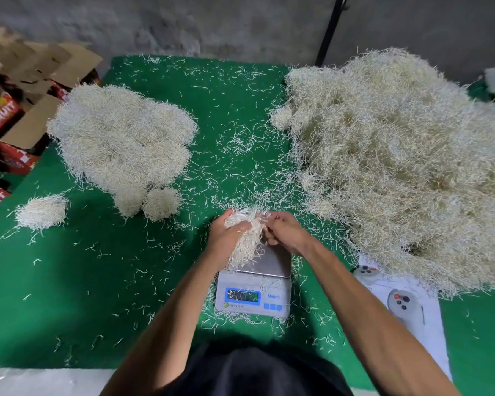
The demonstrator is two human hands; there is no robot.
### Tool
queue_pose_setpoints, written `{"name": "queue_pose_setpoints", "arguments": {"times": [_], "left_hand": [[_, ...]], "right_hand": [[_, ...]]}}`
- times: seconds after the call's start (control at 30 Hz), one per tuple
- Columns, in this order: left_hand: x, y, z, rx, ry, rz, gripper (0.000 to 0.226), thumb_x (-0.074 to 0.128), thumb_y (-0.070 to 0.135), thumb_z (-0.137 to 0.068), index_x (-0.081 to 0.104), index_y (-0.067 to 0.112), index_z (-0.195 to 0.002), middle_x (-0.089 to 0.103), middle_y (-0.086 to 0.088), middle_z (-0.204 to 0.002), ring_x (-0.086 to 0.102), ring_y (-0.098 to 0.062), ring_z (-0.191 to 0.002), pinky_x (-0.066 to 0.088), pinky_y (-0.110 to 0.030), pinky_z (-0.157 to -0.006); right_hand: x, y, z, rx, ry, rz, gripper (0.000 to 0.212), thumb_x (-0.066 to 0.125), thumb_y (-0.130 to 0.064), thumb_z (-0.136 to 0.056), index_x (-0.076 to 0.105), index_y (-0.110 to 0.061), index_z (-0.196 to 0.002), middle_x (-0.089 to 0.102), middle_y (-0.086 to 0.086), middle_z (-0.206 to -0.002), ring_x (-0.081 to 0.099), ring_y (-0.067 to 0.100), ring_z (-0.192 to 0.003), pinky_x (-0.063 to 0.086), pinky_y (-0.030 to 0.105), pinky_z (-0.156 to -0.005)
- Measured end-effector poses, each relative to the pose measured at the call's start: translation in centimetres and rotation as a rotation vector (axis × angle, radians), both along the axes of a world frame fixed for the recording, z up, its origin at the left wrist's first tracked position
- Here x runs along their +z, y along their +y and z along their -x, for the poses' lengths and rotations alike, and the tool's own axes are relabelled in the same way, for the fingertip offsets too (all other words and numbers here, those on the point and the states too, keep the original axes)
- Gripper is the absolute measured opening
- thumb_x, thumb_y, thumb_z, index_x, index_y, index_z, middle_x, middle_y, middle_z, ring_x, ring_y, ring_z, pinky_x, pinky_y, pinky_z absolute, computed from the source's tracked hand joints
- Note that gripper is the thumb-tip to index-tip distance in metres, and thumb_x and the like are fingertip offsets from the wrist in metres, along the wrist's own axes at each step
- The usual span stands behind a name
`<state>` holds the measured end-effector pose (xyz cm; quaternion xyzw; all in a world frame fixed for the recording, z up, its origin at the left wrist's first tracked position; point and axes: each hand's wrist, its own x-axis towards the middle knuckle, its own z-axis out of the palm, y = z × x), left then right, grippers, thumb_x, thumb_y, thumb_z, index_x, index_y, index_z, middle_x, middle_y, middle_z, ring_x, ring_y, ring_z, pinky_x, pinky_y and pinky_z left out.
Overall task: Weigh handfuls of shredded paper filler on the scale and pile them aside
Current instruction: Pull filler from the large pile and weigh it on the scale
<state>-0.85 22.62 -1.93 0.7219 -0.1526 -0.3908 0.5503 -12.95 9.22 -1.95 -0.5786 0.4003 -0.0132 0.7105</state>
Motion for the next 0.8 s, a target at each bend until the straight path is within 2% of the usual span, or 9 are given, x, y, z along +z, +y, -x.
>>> {"name": "queue_pose_setpoints", "arguments": {"times": [0.07,0.2,0.23,0.33,0.47,0.57,0.63,0.7,0.8], "left_hand": [[0.4,-0.2,-0.3,0.053,0.136,0.037,0.081,0.077,0.025,-0.083,0.038,0.02,-0.153,0.047,-0.015,-0.151,0.052,-0.028,-0.13,0.037,-0.05,-0.112],[0.8,1.1,-2.4,0.1,0.075,0.05,0.081,0.073,0.017,-0.081,0.035,-0.004,-0.149,0.063,-0.015,-0.122,0.066,-0.022,-0.097,0.055,-0.035,-0.088],[0.9,1.6,-2.8,0.122,0.076,0.037,0.076,0.072,0.015,-0.083,0.036,-0.011,-0.145,0.065,-0.026,-0.119,0.069,-0.034,-0.096,0.06,-0.043,-0.084],[-0.1,1.6,-3.0,0.196,0.08,-0.047,0.067,0.07,0.013,-0.087,0.04,-0.009,-0.144,0.044,-0.043,-0.137,0.043,-0.06,-0.124,0.038,-0.07,-0.098],[-0.7,0.4,-0.5,0.132,0.045,-0.078,0.093,0.08,0.042,-0.081,0.032,0.012,-0.154,0.03,-0.025,-0.159,0.041,-0.044,-0.139,0.036,-0.062,-0.112],[-1.2,-0.2,1.2,0.065,0.174,-0.049,0.104,0.078,0.063,-0.074,0.02,0.034,-0.155,0.022,-0.004,-0.162,0.04,-0.021,-0.13,0.039,-0.045,-0.106],[-2.1,-0.2,1.3,0.057,0.277,-0.037,0.1,0.078,0.057,-0.078,0.015,0.037,-0.153,0.022,-0.004,-0.161,0.045,-0.015,-0.117,0.045,-0.036,-0.098],[-2.8,0.3,1.3,0.024,0.167,-0.126,0.099,0.075,0.054,-0.082,0.013,0.032,-0.154,0.024,-0.008,-0.162,0.052,-0.018,-0.116,0.047,-0.042,-0.103],[-3.0,1.4,1.4,-0.054,-0.374,-0.306,0.08,0.068,0.07,-0.08,0.039,0.027,-0.141,0.047,-0.001,-0.147,0.055,-0.012,-0.116,0.047,-0.033,-0.097]], "right_hand": [[0.6,-3.0,0.0,-0.193,0.028,-0.026,0.02,0.051,-0.017,-0.106,0.062,0.0,-0.112,0.065,0.009,-0.084,0.046,0.012,-0.051,0.039,0.024,-0.047],[3.0,-11.5,4.4,-0.62,0.108,0.223,0.022,0.055,-0.018,-0.106,0.063,0.0,-0.114,0.066,0.01,-0.089,0.06,0.013,-0.057,0.052,0.024,-0.053],[3.5,-12.9,5.5,-0.671,0.052,0.261,0.02,0.056,-0.021,-0.106,0.063,-0.002,-0.11,0.066,0.012,-0.093,0.063,0.015,-0.064,0.057,0.027,-0.061],[4.0,-14.0,6.6,-0.651,-0.051,0.343,0.028,0.051,-0.019,-0.107,0.055,-0.005,-0.131,0.066,0.019,-0.119,0.069,0.024,-0.086,0.06,0.038,-0.083],[0.6,-9.8,7.0,-0.383,0.336,0.659,0.038,0.052,-0.022,-0.107,0.05,-0.004,-0.14,0.07,0.018,-0.111,0.073,0.031,-0.081,0.063,0.052,-0.077],[-2.7,-4.0,7.2,-0.383,0.264,0.592,0.03,0.049,-0.029,-0.108,0.068,-0.007,-0.111,0.074,0.012,-0.08,0.064,0.025,-0.055,0.058,0.051,-0.055],[-4.7,-1.0,7.2,-0.418,0.226,0.596,0.032,0.048,-0.032,-0.108,0.069,-0.008,-0.105,0.07,0.011,-0.073,0.061,0.03,-0.053,0.056,0.049,-0.051],[-6.0,0.8,7.3,-0.575,0.137,0.577,0.028,0.054,-0.03,-0.106,0.07,-0.009,-0.098,0.065,0.005,-0.068,0.055,0.023,-0.053,0.053,0.045,-0.052],[-7.0,1.8,7.8,-0.73,0.118,0.492,0.037,0.057,-0.032,-0.104,0.058,-0.009,-0.075,0.058,0.008,-0.066,0.05,0.019,-0.059,0.052,0.042,-0.056]]}}
